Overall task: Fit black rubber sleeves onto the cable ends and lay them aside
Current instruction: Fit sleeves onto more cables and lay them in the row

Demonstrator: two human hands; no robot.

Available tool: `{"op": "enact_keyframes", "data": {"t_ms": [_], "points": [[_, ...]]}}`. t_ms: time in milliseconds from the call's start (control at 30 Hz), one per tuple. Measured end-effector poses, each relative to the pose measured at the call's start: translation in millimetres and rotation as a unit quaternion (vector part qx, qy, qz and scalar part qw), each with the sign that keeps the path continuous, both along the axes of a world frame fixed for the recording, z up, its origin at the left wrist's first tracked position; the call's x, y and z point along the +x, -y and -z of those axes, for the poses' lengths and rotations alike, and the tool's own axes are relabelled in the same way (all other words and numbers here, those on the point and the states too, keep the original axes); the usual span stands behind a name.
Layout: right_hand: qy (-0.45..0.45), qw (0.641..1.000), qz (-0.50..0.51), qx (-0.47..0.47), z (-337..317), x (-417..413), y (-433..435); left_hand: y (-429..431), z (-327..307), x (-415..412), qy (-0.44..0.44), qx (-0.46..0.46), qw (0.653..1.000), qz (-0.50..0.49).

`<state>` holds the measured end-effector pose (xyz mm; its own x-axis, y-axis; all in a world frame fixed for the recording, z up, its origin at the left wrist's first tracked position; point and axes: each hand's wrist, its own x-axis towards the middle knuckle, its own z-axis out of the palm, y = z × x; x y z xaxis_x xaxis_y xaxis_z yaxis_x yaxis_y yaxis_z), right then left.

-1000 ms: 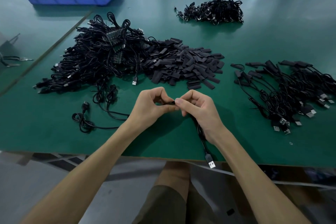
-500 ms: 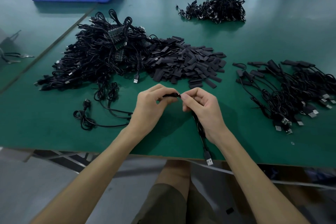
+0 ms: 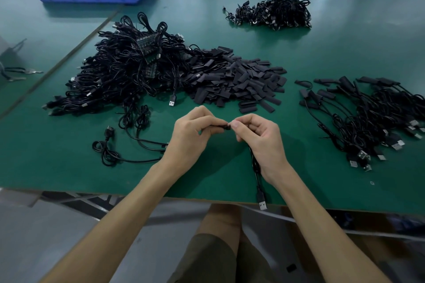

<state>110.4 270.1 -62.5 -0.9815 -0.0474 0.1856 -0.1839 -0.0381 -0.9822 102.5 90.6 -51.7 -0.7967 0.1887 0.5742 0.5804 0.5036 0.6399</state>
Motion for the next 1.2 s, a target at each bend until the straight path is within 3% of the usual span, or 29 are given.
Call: {"op": "enact_keyframes", "data": {"t_ms": [433,600,833,900,1067,1200], "points": [[-0.027,0.999,-0.007,0.026,-0.4,2.6,3.0,1.6,2.8,-0.5,-0.027,-0.049,0.997,-0.046],[-0.006,0.998,-0.030,0.057,2.4,-0.4,2.9,4.8,0.2,-4.7,0.040,-0.029,0.998,-0.041],[-0.012,0.996,0.024,0.090,5.5,-2.8,0.4,4.5,-0.8,-5.2,0.144,0.008,0.990,-0.006],[-0.003,0.996,0.028,0.090,6.3,-2.5,0.7,4.1,-0.9,-2.1,0.126,0.004,0.992,-0.002],[0.014,0.997,0.023,0.074,6.1,-1.2,1.0,-5.5,1.5,7.7,0.009,-0.131,0.991,-0.004],[0.021,0.996,0.032,0.076,5.4,-0.9,1.9,-9.6,1.1,10.9,-0.047,-0.187,0.980,-0.043]]}}
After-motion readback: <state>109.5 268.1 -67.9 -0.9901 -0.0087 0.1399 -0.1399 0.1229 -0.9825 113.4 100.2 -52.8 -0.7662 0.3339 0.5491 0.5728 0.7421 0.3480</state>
